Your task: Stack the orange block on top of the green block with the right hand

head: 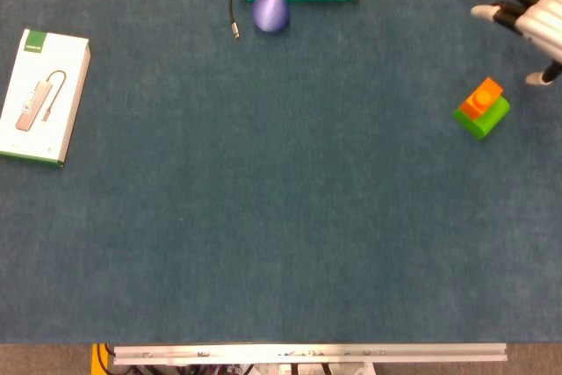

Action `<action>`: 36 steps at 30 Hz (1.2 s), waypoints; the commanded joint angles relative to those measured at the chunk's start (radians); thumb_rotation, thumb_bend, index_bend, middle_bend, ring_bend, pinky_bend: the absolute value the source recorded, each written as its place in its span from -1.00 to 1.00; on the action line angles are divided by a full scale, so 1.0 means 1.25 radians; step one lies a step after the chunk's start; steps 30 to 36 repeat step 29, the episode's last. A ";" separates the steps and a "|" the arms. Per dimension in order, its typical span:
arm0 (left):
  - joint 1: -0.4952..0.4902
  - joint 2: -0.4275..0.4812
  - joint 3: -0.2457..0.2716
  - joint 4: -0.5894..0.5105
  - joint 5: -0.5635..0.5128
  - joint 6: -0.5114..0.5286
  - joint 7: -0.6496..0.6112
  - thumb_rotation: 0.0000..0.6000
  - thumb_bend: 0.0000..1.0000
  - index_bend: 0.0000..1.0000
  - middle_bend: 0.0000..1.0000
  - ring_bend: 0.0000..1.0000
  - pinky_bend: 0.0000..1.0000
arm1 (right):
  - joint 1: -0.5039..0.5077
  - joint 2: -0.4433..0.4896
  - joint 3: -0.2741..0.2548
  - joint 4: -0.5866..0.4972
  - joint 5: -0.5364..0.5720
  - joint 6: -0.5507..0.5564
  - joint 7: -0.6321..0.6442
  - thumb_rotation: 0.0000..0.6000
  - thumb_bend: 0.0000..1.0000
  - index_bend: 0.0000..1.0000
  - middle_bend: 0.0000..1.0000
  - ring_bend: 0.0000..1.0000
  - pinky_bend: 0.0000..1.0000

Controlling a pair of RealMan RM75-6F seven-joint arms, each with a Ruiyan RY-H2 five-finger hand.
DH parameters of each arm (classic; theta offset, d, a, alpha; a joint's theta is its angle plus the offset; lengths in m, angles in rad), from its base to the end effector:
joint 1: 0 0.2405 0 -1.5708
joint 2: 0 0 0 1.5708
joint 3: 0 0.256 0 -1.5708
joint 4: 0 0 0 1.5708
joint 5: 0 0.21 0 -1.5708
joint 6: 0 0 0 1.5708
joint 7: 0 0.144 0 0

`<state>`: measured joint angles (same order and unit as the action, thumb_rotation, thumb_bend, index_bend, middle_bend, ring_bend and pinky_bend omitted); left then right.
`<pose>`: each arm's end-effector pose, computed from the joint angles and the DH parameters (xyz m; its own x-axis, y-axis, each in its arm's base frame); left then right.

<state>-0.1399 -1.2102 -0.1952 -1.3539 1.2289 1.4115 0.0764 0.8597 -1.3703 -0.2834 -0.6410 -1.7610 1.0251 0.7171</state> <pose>-0.3679 0.2270 0.1899 0.5513 -0.0922 0.8292 0.8173 0.2590 -0.5147 -0.2809 -0.4229 0.1233 0.7469 -0.2421 0.6193 -0.6247 -0.5744 0.5289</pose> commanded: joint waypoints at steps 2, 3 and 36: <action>-0.007 0.010 0.011 -0.014 0.034 0.006 0.001 1.00 -1.00 -0.90 -0.44 -0.50 0.07 | -0.080 0.159 0.097 -0.293 0.162 -0.043 -0.309 1.00 -1.00 -0.70 -0.59 -0.94 -0.67; -0.009 0.014 0.014 -0.018 0.042 0.005 0.003 1.00 -1.00 -0.90 -0.44 -0.50 0.07 | -0.089 0.182 0.107 -0.336 0.185 -0.047 -0.349 1.00 -1.00 -0.70 -0.59 -0.94 -0.67; -0.010 0.124 0.091 -0.103 0.162 -0.012 -0.034 1.00 -1.00 -0.90 -0.44 -0.50 0.07 | -0.425 0.383 0.183 -1.018 0.626 0.315 -0.912 1.00 -1.00 -0.46 -0.57 -0.92 -0.67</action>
